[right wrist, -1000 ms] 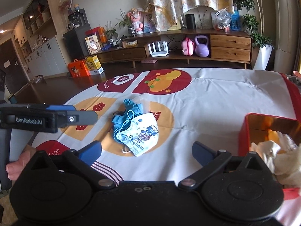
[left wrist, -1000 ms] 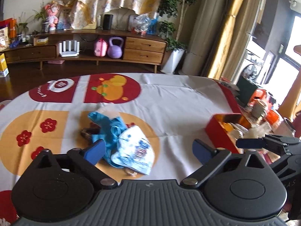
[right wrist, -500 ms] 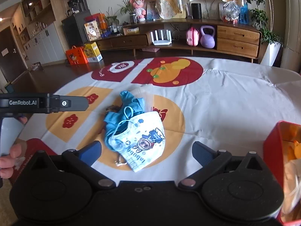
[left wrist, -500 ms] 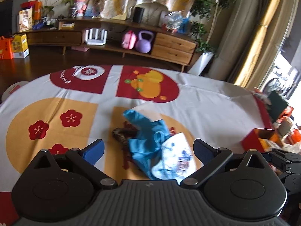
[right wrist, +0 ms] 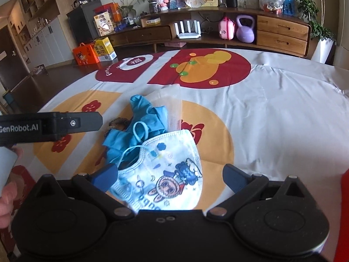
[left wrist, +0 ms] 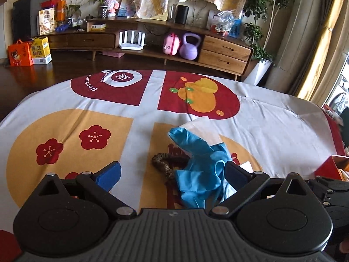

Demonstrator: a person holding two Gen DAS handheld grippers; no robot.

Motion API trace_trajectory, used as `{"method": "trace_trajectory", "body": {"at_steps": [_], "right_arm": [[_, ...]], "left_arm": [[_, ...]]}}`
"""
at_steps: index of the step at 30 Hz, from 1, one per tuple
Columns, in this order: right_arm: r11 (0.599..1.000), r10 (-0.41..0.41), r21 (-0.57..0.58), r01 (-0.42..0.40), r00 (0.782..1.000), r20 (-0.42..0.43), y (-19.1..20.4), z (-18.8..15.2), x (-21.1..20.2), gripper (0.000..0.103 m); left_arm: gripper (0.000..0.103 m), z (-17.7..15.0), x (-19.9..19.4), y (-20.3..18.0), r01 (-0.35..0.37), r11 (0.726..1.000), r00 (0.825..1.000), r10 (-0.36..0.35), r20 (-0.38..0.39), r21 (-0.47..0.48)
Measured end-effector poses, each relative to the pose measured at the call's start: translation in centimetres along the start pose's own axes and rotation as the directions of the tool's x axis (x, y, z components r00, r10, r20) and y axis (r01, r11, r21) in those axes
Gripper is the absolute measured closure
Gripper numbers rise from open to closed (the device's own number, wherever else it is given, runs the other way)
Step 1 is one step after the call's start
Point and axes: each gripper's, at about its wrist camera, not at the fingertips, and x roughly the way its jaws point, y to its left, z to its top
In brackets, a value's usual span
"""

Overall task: Organize soft objects
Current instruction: 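Grasp the printed face mask with the right tool while the left tool grasps the blue glove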

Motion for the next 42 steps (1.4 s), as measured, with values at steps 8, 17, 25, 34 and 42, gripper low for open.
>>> {"method": "trace_trajectory", "body": {"at_steps": [8,17,25,34,42], "right_arm": [[1.0,-0.023,0.005,0.023,0.999,-0.028,0.5,0.4,2.3,0.001],[0.998,-0.052,-0.048,0.051,0.998,-0.031,1.2,-0.1,3.0,0.001],[0.994,-0.063,-0.091,0.061,0.998,-0.018,1.6,-0.5,2.9,0.008],[0.992,-0.079,-0.099,0.079,0.997,0.003,1.3,-0.6,2.5,0.024],[0.991,-0.099,-0.087,0.101,0.995,0.022,0.7,-0.7,2.1,0.044]], "left_arm": [[0.002,0.2,1.5,-0.2,-0.027,1.0,1.0,0.027,0.007,-0.008],[0.002,0.5,4.2,-2.3,0.023,1.0,0.999,-0.023,-0.033,0.018],[0.005,0.9,6.7,-3.9,0.035,0.999,0.997,-0.033,-0.073,0.021],[0.044,0.4,7.0,-4.4,0.047,0.997,0.996,-0.043,-0.082,0.053],[0.07,0.4,6.5,-3.9,0.085,0.996,0.992,-0.083,-0.094,0.012]]}}
